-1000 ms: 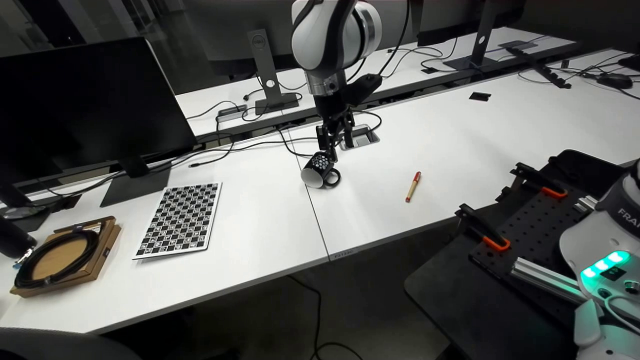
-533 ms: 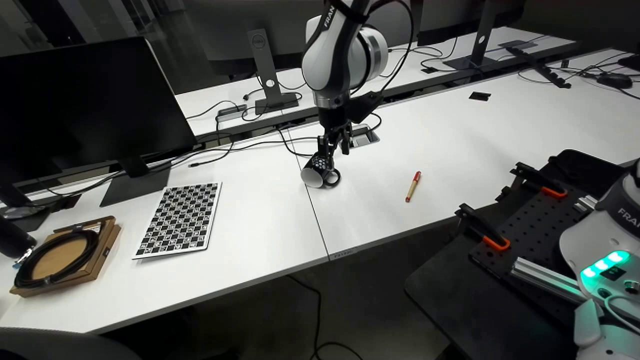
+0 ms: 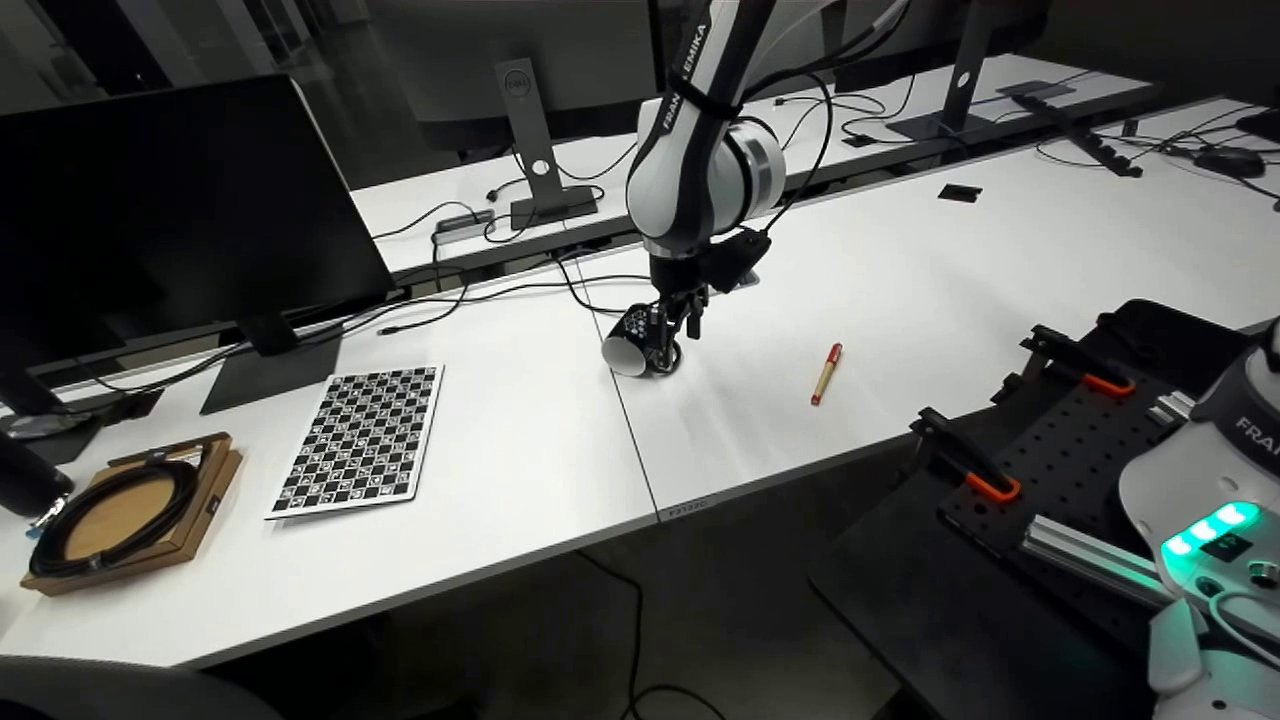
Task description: Pick the cup and put it upright
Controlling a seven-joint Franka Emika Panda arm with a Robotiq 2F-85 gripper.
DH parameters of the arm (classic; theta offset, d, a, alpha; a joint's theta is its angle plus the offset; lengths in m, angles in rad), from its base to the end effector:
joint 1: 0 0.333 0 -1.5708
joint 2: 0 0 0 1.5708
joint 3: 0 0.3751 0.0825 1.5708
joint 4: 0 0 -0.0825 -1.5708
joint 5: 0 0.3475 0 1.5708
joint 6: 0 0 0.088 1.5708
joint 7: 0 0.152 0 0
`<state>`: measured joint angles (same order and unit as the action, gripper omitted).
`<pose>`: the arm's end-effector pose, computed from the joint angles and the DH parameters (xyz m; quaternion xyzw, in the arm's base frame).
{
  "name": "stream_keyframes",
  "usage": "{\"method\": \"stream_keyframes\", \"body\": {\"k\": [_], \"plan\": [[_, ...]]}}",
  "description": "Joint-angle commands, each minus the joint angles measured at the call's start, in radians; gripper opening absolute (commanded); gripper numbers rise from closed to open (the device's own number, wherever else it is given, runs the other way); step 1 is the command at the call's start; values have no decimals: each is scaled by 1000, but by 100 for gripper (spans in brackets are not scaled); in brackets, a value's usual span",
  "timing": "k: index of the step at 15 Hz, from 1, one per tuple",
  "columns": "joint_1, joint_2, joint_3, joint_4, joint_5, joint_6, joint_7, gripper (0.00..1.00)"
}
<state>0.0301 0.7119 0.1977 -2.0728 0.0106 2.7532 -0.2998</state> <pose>0.5770 0.1332 0.1191 -0.9701 -0.2333 0.0072 0.0668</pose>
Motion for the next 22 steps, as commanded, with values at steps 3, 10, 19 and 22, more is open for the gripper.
{"method": "stream_keyframes", "body": {"k": [3, 10, 19, 22], "plan": [[9, 94, 3, 108, -40, 21, -4, 100], [21, 172, 2, 205, -67, 8, -5, 100], [52, 257, -38, 324, -129, -12, -6, 100], [55, 278, -46, 354, -148, -19, -11, 100]]}}
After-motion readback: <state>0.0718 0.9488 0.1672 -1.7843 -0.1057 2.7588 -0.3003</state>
